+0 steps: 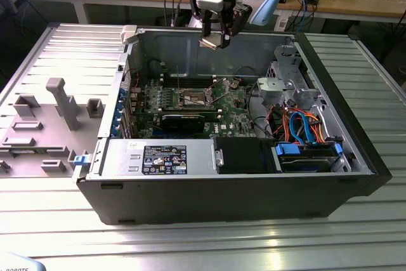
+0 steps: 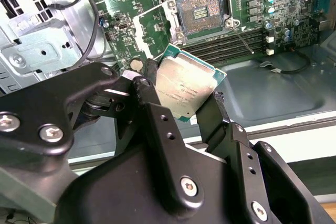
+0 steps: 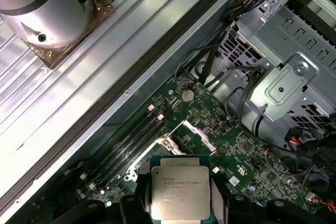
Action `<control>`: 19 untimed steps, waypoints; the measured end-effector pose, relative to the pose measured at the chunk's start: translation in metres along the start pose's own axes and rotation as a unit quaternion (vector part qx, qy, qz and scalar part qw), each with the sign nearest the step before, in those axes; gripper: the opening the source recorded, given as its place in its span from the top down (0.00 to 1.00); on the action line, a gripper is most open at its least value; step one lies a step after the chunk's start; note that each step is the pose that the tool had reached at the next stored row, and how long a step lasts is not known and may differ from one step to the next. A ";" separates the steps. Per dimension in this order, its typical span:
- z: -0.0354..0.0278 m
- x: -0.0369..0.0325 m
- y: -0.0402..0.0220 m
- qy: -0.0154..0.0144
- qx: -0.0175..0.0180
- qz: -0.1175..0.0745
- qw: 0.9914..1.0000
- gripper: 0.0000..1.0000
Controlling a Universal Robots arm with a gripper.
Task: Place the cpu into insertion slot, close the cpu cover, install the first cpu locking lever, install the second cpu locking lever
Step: 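Place the cpu into insertion slot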
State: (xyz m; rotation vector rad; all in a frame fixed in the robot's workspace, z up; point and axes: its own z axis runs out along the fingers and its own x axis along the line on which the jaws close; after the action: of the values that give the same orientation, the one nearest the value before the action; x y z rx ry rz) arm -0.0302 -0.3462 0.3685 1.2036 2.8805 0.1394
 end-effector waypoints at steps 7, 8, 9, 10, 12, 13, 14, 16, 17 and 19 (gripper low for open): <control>0.0000 0.0000 0.0000 0.000 0.000 0.003 1.000 0.46; 0.0001 0.0000 0.0000 -0.001 0.000 0.006 1.000 0.46; 0.0001 0.0000 0.0000 -0.001 0.000 0.008 1.000 0.46; 0.0001 0.0000 0.0000 -0.001 0.000 0.012 1.000 0.46; 0.0002 0.0000 0.0000 -0.002 0.000 0.024 1.000 0.46; 0.0003 0.0000 0.0000 -0.003 -0.001 0.030 1.000 0.46; 0.0002 0.0000 0.0000 -0.003 -0.001 0.035 0.999 0.46; 0.0003 0.0000 0.0000 -0.004 -0.001 0.041 0.999 0.46; 0.0003 0.0000 0.0000 -0.004 -0.001 0.044 0.999 0.46; 0.0004 0.0000 0.0000 -0.004 -0.001 0.048 0.999 0.46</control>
State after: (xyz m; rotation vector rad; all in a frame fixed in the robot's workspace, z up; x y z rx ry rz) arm -0.0302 -0.3462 0.3681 1.3397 2.8151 0.1379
